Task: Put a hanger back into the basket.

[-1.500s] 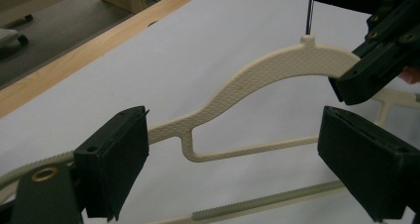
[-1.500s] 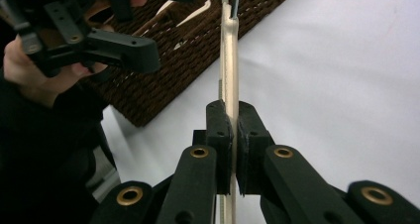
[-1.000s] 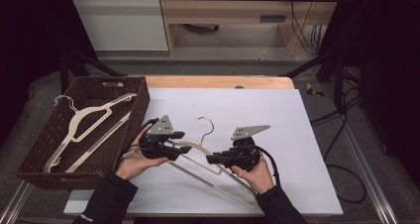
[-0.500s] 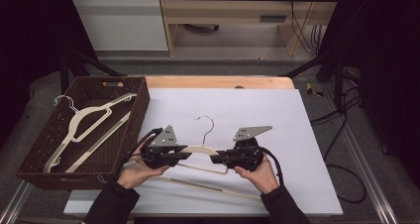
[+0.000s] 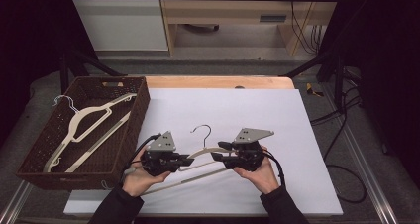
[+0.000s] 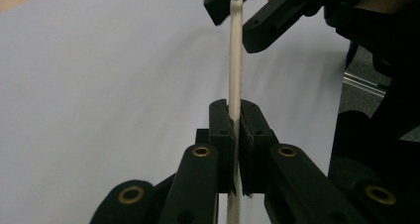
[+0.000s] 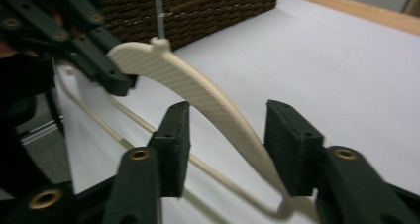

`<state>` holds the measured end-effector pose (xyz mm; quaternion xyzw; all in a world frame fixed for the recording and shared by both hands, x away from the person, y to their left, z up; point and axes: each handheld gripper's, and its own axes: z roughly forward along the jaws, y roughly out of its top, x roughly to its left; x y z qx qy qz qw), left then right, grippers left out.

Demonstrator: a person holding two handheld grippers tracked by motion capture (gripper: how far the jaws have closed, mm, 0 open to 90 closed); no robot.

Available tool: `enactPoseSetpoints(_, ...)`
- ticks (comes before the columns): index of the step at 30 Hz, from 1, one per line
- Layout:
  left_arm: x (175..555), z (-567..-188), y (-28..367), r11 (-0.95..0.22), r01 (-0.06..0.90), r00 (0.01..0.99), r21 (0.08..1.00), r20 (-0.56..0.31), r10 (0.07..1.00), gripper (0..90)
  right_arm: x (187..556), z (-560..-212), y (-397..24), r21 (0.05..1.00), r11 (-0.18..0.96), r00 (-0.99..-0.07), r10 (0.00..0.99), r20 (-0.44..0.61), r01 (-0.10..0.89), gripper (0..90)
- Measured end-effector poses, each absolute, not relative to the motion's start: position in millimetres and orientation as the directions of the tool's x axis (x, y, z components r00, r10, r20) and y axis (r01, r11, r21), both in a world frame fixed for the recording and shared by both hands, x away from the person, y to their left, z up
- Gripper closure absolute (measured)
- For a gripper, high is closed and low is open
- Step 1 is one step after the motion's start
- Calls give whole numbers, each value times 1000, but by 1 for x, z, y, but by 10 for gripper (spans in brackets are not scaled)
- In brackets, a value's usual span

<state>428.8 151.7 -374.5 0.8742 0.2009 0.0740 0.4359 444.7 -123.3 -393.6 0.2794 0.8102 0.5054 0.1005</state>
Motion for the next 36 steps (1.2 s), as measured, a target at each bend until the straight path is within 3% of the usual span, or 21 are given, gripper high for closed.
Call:
enactPoseSetpoints(4,427,-374,155,-512,297,897,806,-51,440,871,444,-389,-135,895,261,-808,567,161,361,464)
enactPoseSetpoints(16,427,-357,175,-429,322,828,844,-32,560,871,433,-388,-201,919,143,-697,697,170,367,163)
enactPoseSetpoints(21,427,-349,182,-418,318,819,851,-24,573,871,434,-386,-216,929,98,-646,744,171,358,86)
enactPoseSetpoints(36,438,-284,229,-365,258,786,894,26,618,871,428,-377,-240,940,61,-568,810,150,335,42)
